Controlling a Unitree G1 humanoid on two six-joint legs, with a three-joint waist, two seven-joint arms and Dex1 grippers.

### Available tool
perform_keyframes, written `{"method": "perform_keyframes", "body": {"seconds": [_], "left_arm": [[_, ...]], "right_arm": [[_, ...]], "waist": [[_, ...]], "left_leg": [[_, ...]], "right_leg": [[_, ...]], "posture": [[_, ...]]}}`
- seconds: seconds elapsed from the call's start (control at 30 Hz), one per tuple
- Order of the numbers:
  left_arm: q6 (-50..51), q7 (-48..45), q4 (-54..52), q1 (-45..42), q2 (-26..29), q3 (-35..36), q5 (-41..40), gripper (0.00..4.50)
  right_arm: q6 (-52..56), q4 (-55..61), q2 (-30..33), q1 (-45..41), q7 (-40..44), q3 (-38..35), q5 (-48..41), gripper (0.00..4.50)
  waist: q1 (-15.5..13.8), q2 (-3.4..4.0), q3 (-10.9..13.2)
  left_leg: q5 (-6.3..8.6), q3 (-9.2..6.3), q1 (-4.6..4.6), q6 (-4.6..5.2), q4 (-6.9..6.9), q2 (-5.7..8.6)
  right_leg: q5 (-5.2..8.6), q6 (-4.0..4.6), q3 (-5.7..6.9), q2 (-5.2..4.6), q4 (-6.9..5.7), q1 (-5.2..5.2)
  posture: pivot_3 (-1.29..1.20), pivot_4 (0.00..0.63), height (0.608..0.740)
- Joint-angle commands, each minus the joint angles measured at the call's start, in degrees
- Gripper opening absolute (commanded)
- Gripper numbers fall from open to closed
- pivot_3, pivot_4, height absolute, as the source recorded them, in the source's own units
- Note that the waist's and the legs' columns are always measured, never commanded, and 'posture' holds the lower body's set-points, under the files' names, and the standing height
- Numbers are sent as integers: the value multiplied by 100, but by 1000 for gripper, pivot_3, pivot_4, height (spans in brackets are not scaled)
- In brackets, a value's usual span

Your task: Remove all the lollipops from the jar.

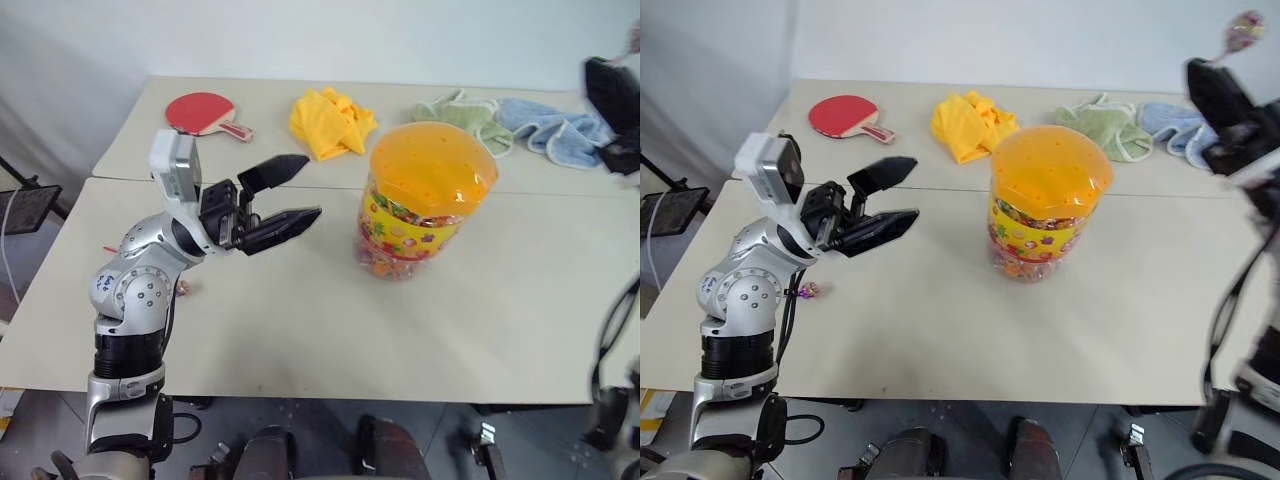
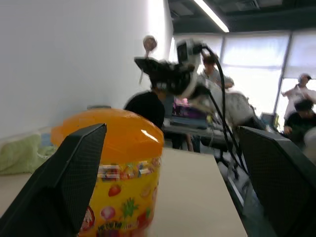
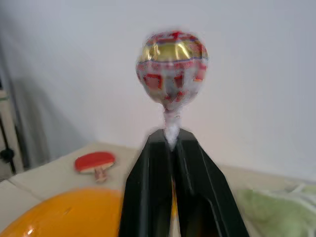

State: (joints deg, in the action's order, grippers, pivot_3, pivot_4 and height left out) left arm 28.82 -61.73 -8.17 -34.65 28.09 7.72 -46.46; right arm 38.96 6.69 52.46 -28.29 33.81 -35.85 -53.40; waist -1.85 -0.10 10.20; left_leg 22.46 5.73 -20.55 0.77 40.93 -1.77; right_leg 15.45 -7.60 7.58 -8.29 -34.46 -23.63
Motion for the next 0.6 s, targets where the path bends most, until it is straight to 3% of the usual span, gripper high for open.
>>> {"method": "perform_keyframes", "body": {"seconds": [0.03,0.13,0.23,0.33,0.6], "left_arm": [[-487,-836,86,83,351,-439,545,4500],[-825,-1037,193,148,450,-714,944,4500],[-936,-1139,143,294,532,-867,1150,4500],[-817,-914,24,494,505,-835,1154,4500],[-804,-838,-109,746,726,-789,1271,4500]], "right_arm": [[764,245,812,1804,669,-663,628,35],[476,415,852,3262,595,-762,1555,35],[569,545,801,3995,468,-506,2055,35],[16,558,690,4555,477,49,2795,35],[-65,253,253,4388,500,411,3003,35]], "waist": [[-38,-4,-2],[-32,-5,-3],[50,4,1],[128,5,0],[147,16,2]], "left_leg": [[1,-1,-1,1,-6,1],[2,9,-2,3,-23,-1],[-1,40,-5,9,-9,0],[-3,51,22,8,-7,-8],[-4,52,23,6,-8,-7]], "right_leg": [[0,0,2,0,6,1],[-4,-7,6,7,57,12],[-9,-18,-12,5,67,9],[-10,-18,-32,8,54,19],[-9,-17,-37,8,49,15]], "posture": [[0,150,740],[0,150,740],[0,150,740],[0,150,740],[0,150,740]]}}
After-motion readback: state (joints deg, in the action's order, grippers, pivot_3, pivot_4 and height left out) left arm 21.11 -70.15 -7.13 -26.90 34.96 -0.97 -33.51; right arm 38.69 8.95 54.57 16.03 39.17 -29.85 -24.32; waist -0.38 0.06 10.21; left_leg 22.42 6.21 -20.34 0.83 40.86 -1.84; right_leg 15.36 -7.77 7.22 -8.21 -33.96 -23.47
